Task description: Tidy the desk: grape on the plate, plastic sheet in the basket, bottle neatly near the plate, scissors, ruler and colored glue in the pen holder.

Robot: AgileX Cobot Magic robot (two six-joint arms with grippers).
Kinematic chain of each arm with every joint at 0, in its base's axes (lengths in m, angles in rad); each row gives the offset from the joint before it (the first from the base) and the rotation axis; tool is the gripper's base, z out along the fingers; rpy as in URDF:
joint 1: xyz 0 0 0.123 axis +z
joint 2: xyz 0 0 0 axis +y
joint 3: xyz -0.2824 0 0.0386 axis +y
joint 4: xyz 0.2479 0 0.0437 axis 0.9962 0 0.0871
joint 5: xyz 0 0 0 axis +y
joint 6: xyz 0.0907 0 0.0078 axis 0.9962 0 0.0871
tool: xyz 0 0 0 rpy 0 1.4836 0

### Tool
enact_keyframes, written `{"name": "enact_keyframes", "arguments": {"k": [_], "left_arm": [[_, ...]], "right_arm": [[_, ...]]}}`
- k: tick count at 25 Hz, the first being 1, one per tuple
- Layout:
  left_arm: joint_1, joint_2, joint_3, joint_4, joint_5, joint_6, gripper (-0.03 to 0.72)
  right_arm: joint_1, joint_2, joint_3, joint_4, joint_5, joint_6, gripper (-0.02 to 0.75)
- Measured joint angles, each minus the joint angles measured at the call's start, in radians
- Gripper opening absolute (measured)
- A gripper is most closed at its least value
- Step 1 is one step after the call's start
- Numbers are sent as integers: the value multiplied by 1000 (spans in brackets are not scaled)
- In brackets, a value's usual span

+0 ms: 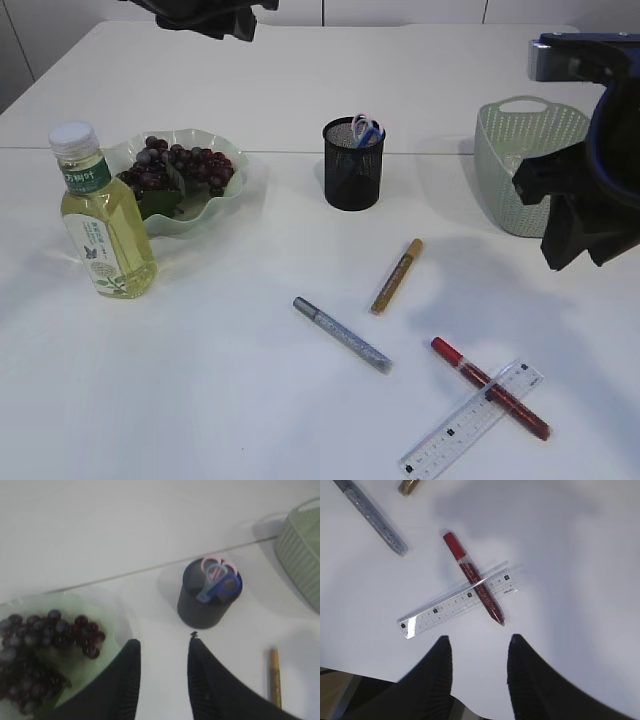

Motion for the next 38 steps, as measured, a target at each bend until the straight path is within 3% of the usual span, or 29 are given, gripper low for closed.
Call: {"name": "enact_keyframes", "arguments": {"k": [9,20,25,29,35,38], "left_arm": [[-44,-21,0,-104,368,98,240],[-176,-21,0,-136,525,132,240],[-216,-21,0,-198,582,178,240],[-253,-21,0,-230,588,203,240],[-290,-21,0,-265,588,220,240],[-309,-17,0,-302,590,246,240]], "right_arm": [[0,-38,0,80,6,2,309],[0,-151,5,33,16,25,310],[-9,-155,64,4,16,29,310],[-70,-155,99,-21,16,19,310],[-261,-157,100,-52,16,-43,310],[-296,-157,100,-114,16,-49,310]]}}
